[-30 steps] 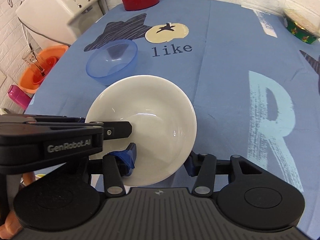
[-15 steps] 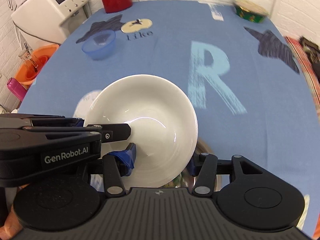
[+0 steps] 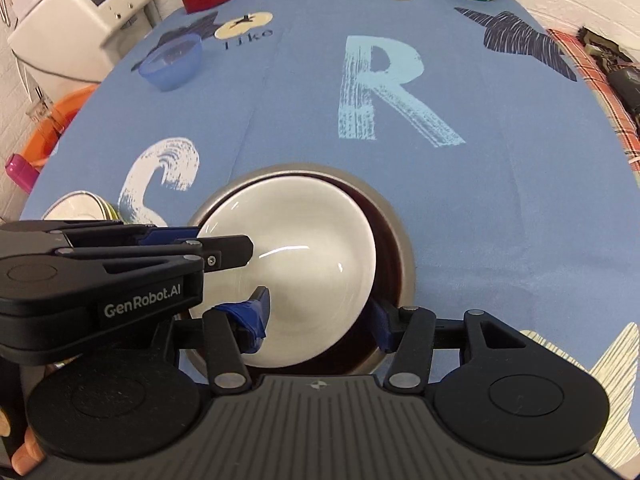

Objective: Organize plates and bowls
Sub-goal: 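Carry the red bowl with the left tool into the steel bowl and release, then reach the left tool to the clear blue bowl and grasp its rim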

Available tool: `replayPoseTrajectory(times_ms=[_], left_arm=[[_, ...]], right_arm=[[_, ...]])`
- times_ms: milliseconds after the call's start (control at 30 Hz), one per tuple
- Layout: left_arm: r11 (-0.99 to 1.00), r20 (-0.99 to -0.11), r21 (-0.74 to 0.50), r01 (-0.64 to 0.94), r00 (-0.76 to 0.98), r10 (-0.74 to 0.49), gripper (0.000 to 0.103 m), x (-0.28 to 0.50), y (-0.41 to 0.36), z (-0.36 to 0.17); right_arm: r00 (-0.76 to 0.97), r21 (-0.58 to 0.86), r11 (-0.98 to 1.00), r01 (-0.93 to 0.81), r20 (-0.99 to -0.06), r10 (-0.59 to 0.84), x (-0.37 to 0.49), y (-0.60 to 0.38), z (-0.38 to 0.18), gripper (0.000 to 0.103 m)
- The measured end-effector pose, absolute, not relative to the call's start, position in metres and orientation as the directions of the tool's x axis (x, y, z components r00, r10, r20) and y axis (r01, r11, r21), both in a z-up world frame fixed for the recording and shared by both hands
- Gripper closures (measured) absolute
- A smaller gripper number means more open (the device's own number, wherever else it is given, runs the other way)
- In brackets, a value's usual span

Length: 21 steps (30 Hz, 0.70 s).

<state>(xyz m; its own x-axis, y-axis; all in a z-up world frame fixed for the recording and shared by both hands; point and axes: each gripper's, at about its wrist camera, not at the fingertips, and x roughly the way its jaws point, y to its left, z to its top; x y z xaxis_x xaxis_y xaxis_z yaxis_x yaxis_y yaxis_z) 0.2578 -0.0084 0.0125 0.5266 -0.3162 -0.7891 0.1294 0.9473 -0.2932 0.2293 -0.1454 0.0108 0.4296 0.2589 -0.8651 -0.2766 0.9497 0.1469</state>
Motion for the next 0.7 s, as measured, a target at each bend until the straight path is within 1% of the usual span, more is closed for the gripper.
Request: replayPoseTrajectory(times_ms=[33, 67, 100, 167, 233, 300, 533, 700], left_arm=[[0.945, -0.782, -0.298, 0.134, 0.534, -0.322, 0.07, 0.257, -0.008, 0.016], [0.943, -0.773, -0.303, 0.141, 0.542, -0.329, 0.06, 0.256, -0.007, 0.019], [0.94, -0.765, -0.307, 0.148, 0.549, -0.336, 0.054, 0.254, -0.006, 0.023], [0.946, -0.746, -0.285, 0.153, 0.585, -0.319, 0.048, 0.248, -0.004, 0.033], [0.956, -0.727, -0.248, 0.156, 0.623, -0.29, 0.046, 0.243, -0.001, 0.041], [0.957, -0.71, -0.24, 0.163, 0.643, -0.287, 0.04, 0.238, 0.006, 0.048], [0.966, -0.704, -0.223, 0.128, 0.665, -0.25, 0.037, 0.233, 0.055, 0.06], [0.98, -0.705, -0.196, 0.019, 0.692, -0.154, 0.037, 0.244, 0.119, 0.064]], right_arm=[[0.437, 0.147, 0.951, -0.273, -0.862, 0.259, 0.229, -0.147, 0.013, 0.065], [0.448, 0.145, 0.951, -0.273, -0.855, 0.26, 0.227, -0.149, 0.016, 0.065], [0.46, 0.142, 0.951, -0.276, -0.849, 0.26, 0.226, -0.15, 0.019, 0.065], [0.496, 0.119, 0.955, -0.272, -0.833, 0.245, 0.222, -0.155, 0.027, 0.064], [0.549, 0.064, 0.967, -0.248, -0.813, 0.194, 0.217, -0.16, 0.036, 0.064], [0.583, 0.058, 0.968, -0.243, -0.789, 0.194, 0.212, -0.165, 0.044, 0.063], [0.622, 0.164, 0.953, -0.255, -0.727, 0.292, 0.204, -0.171, 0.056, 0.061], [0.585, 0.229, 0.931, -0.286, -0.727, 0.358, 0.226, -0.15, 0.052, 0.06]])
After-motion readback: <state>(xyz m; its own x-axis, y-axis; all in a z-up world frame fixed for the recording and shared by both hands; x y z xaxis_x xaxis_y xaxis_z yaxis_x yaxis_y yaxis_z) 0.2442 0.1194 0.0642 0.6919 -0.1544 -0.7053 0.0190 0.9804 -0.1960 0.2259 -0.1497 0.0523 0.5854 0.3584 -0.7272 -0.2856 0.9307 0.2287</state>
